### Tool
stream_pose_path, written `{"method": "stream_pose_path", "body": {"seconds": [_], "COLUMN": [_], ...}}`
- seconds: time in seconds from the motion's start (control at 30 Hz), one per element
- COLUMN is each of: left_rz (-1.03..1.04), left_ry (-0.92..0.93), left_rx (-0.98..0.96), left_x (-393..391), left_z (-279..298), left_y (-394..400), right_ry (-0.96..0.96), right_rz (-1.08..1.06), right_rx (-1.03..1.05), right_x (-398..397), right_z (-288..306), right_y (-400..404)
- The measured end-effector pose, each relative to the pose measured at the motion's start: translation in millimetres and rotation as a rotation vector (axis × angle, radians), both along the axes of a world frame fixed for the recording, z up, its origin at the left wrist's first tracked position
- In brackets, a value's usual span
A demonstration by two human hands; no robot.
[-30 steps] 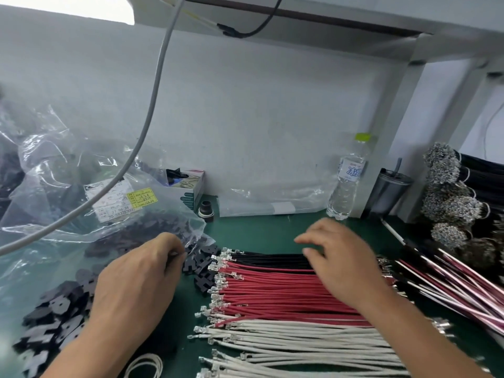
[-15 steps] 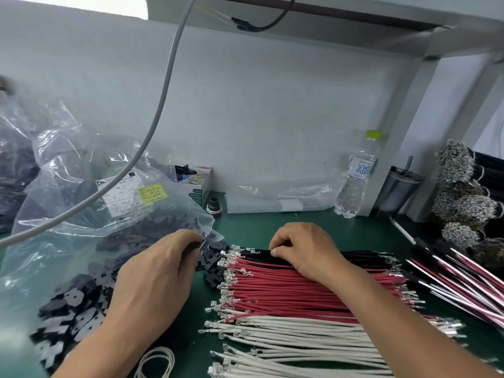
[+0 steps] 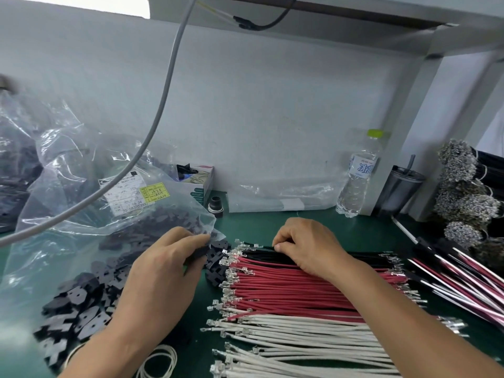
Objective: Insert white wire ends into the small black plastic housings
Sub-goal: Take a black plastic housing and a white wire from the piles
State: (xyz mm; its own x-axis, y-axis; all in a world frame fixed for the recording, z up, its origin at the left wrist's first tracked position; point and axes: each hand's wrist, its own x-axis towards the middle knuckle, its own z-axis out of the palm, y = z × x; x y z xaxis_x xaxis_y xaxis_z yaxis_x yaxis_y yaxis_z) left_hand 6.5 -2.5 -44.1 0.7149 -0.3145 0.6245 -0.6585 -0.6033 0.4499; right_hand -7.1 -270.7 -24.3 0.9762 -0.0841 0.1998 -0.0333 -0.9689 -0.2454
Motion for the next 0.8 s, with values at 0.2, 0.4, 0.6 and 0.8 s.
{"method": "stream_pose_path", "body": {"seconds": [0.2, 0.4, 0.6, 0.8], "left_rz": [-0.056, -0.133, -0.268, -0.333], "left_ry": [-0.018, 0.19, 0.428, 0.492], "left_rx": [-0.037, -0.261, -0.429, -0.417], "left_x": [-2, -17, -23, -32], "left_z": [2, 5, 4, 5], "left_y": [0, -12, -17, -22], "right_ry": [-0.235, -0.666, -0.671, -0.676], "right_rz": [0.13, 0.236, 0.27, 0.269], "right_rx": [-0.173, -0.293, -0.131, -0.048], "right_x": [-20, -69, -100, -97], "right_z": [15, 33, -5, -8], "right_y": [4, 24, 35, 32]}}
